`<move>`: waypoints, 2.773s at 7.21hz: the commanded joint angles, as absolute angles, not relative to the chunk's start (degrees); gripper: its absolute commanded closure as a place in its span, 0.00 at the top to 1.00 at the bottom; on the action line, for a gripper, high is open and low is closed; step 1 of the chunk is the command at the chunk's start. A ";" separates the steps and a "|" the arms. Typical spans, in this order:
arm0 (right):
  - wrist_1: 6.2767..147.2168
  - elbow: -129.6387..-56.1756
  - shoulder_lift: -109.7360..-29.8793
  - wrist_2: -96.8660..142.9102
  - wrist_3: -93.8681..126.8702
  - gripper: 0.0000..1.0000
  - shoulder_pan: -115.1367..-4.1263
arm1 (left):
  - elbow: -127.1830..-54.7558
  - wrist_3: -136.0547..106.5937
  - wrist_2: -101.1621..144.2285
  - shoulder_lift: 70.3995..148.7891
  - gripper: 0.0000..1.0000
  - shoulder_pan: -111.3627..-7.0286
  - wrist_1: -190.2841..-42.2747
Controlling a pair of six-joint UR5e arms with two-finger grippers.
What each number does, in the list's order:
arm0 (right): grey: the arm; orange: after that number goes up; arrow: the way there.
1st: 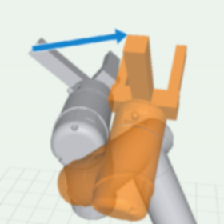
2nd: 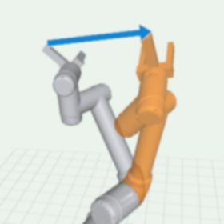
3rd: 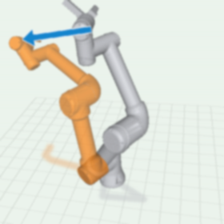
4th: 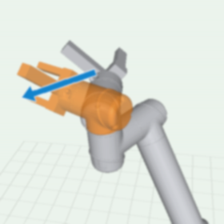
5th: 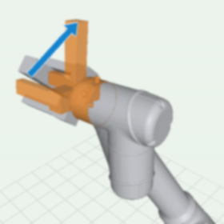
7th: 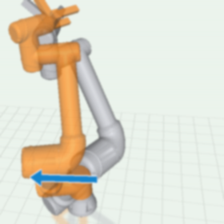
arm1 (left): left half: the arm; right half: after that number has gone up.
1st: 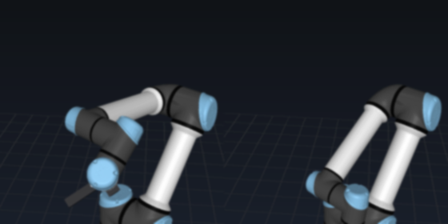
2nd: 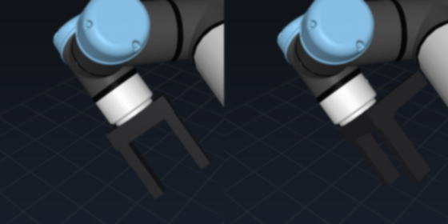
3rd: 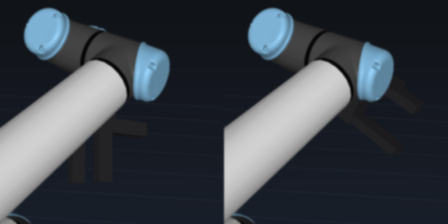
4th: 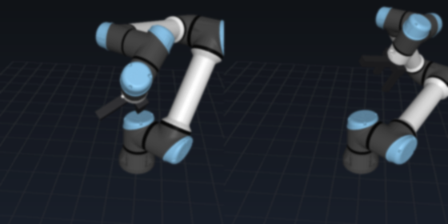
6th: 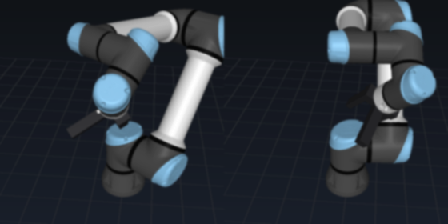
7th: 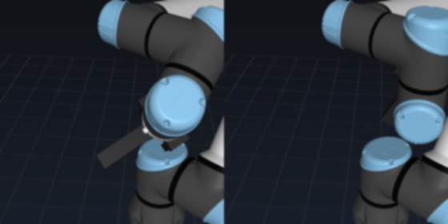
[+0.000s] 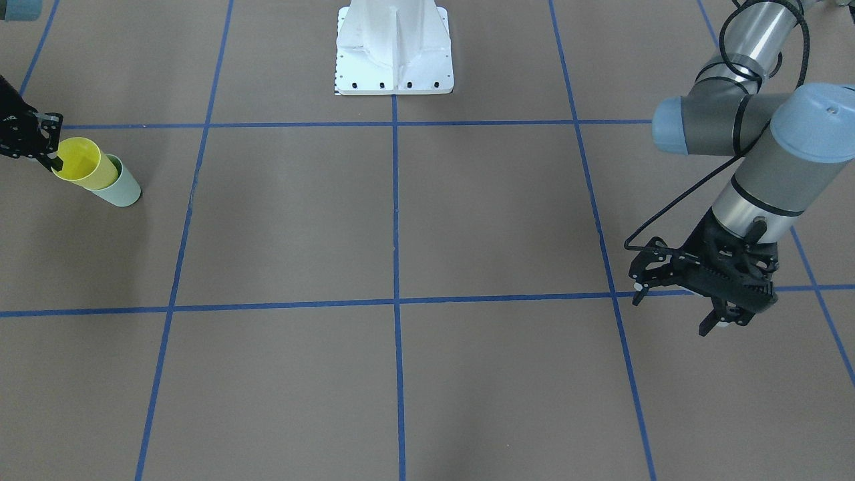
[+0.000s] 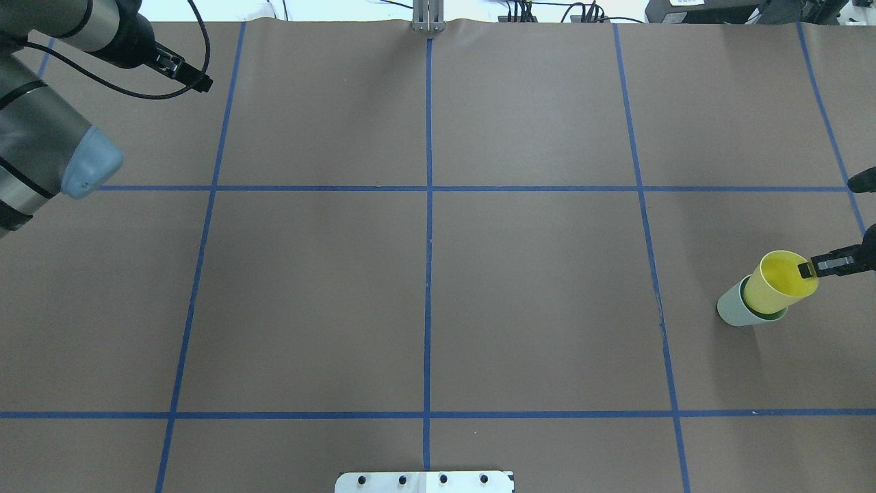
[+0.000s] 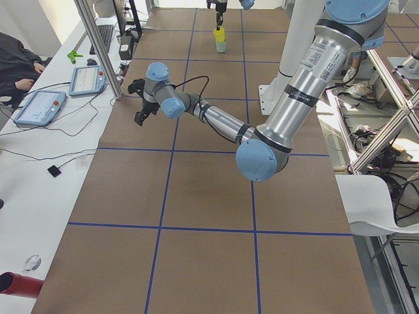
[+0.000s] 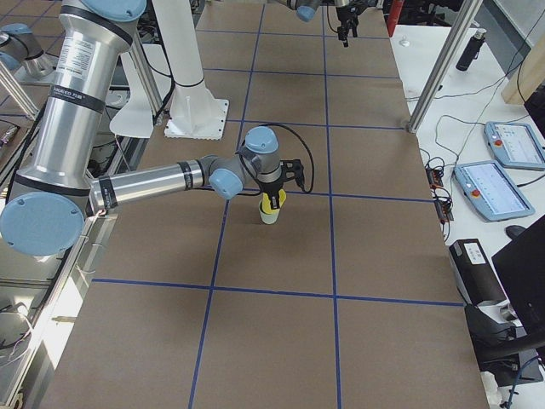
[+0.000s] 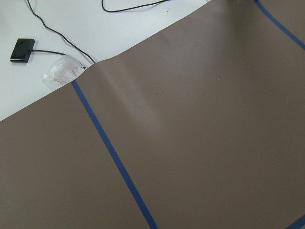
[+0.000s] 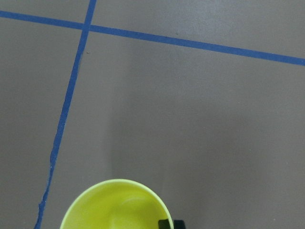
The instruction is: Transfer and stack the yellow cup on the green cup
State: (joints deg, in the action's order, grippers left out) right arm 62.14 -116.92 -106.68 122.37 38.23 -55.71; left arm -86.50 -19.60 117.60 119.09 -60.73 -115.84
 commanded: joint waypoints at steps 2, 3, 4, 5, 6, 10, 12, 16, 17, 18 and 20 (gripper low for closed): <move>62.14 -116.98 -106.35 122.52 38.41 0.99 -54.76 | -86.13 -19.60 117.60 119.09 0.99 -60.99 -115.84; 62.57 -116.98 -106.43 122.78 38.41 0.99 -54.76 | -86.05 -19.60 117.68 119.00 0.99 -61.52 -115.75; 62.67 -116.98 -106.87 122.96 38.41 0.99 -54.84 | -85.09 -19.51 120.56 119.09 0.99 -63.35 -115.75; 62.93 -116.81 -107.40 123.05 38.41 0.99 -54.93 | -83.08 -17.77 125.11 119.00 0.99 -66.50 -115.75; 63.19 -116.20 -107.49 123.31 38.41 0.99 -54.93 | -80.19 -10.88 128.38 118.83 0.99 -70.54 -115.23; 62.40 -113.40 -106.88 130.87 38.58 0.99 -64.40 | -76.56 20.14 133.95 110.33 1.00 -86.36 -103.89; 60.40 -109.26 -106.70 131.66 36.06 0.99 -70.65 | -77.25 23.81 130.46 101.73 1.00 -89.11 -105.20; 60.20 -106.71 -106.88 132.89 32.89 0.99 -75.48 | -76.46 18.90 118.21 95.56 1.00 -89.12 -113.55; 60.38 -104.52 -106.96 132.89 25.65 0.99 -77.24 | -76.81 18.55 118.30 95.10 1.00 -89.03 -115.38; 60.38 -101.11 -106.88 132.89 18.53 0.99 -79.61 | -77.60 17.94 118.56 95.01 1.00 -89.12 -114.79; 60.38 -96.43 -106.96 132.80 12.84 0.99 -84.18 | -82.05 14.51 124.23 94.84 1.00 -89.30 -106.76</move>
